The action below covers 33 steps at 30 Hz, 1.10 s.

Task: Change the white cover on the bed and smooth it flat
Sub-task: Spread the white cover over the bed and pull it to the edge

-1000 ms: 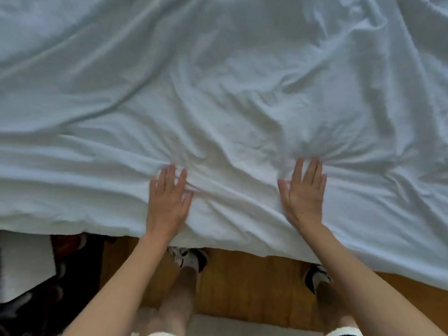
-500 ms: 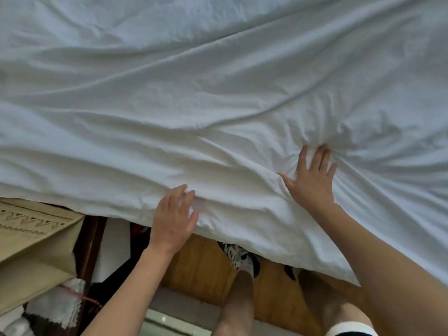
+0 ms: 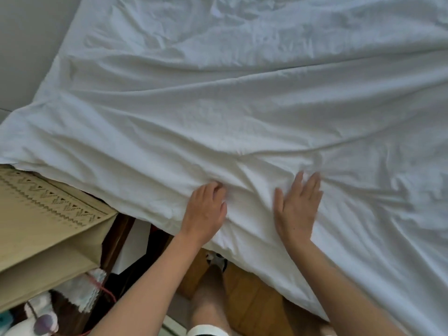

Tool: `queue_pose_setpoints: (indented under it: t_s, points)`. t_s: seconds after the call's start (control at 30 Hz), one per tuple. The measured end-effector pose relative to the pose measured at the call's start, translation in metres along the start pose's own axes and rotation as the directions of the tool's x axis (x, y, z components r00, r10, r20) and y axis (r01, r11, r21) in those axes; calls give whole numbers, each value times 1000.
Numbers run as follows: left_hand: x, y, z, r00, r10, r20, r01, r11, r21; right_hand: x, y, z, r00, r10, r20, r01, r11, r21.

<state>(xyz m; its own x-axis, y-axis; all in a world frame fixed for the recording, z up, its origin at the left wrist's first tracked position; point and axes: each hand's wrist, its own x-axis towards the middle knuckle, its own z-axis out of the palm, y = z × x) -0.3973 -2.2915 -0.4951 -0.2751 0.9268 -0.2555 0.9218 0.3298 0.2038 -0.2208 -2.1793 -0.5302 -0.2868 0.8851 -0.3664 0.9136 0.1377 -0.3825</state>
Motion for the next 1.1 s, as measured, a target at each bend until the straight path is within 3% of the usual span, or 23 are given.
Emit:
queue_pose_setpoints:
  t_s: [0.1,0.17,0.3,0.4,0.57,0.77,0.87,0.9,0.97,1.03,1.1]
  points:
    - [32,-32,-26,992,86,-89,-81,995,51,-14,-39,22,962,-273,22,274,959,-69]
    - [60,-67,-51,983,74,-168,-55,992,115,-22,-65,36,928,-369,49,372,925,-78]
    - [104,-157,-110,953,-119,-278,161,978,134,-25,-114,55,927,-374,12,374,925,-66]
    - [118,-221,-143,910,-312,-273,342,937,67,-4,-156,60,912,-397,-103,398,917,-12]
    - [123,-318,-165,867,-423,-263,444,896,21,72,-254,56,790,-547,-278,565,825,-16]
    - [134,-409,-167,791,-578,-201,576,814,-72,187,-359,41,733,-633,-248,601,774,-200]
    - [139,-445,-161,736,-676,-25,665,730,-158,234,-394,29,773,-628,-88,601,769,-216]
    - [140,-454,-157,713,-698,62,696,695,-181,247,-402,25,799,-599,52,596,780,-190]
    - [140,-464,-150,696,-699,164,718,675,-171,264,-411,22,782,-527,333,599,782,-170]
    - [134,-465,-142,747,-663,47,660,732,-167,266,-409,22,744,-468,476,631,726,-273]
    - [124,-460,-141,763,-591,-260,568,806,-165,262,-396,25,735,-484,475,661,668,-343]
